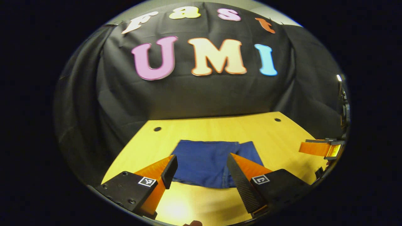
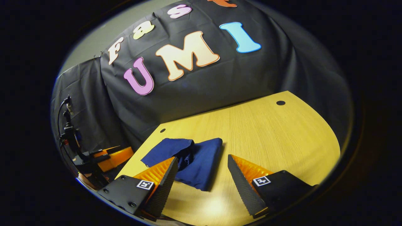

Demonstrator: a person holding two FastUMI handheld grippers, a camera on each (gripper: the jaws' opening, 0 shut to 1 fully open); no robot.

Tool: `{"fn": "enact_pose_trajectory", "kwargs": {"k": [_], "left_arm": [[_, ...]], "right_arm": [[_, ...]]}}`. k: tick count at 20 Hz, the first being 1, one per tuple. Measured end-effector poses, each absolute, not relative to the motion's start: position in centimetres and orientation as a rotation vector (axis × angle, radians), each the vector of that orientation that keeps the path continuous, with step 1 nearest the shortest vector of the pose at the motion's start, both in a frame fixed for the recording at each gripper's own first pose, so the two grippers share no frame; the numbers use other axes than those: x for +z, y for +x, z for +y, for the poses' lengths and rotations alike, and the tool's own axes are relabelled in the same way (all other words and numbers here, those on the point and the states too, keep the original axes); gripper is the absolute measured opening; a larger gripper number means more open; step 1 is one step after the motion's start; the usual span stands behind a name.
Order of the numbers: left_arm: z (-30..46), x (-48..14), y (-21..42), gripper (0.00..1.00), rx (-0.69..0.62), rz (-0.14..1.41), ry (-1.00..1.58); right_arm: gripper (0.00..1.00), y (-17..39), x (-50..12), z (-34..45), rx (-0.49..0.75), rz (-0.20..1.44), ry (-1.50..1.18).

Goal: Grasp the waist and the cuffs of the jeans and fold them to make the two legs overlap; first hold the waist and fold one-third of the jeans toward the cuffs, then hold the cuffs and fold the remaining one-third in the same direction to finish folding.

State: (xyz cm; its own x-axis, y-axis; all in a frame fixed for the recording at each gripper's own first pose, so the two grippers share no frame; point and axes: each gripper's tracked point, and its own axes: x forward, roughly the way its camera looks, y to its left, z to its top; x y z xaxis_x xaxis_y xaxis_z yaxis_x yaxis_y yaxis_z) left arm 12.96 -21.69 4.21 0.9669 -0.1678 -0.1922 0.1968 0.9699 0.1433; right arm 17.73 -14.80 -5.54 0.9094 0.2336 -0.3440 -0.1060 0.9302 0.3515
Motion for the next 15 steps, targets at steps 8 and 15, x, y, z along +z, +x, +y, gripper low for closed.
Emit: {"fn": "enact_pose_trajectory", "kwargs": {"k": [8,15], "left_arm": [[-17.9,4.2,13.4,0.95,-0.096,0.181,0.151],[-20.1,4.1,13.4,0.94,-0.136,0.181,0.169]], "right_arm": [[0.98,17.4,-4.0,-16.5,0.137,0.349,0.308],[0.98,16.8,-2.6,-18.6,0.111,0.311,0.313]]}}
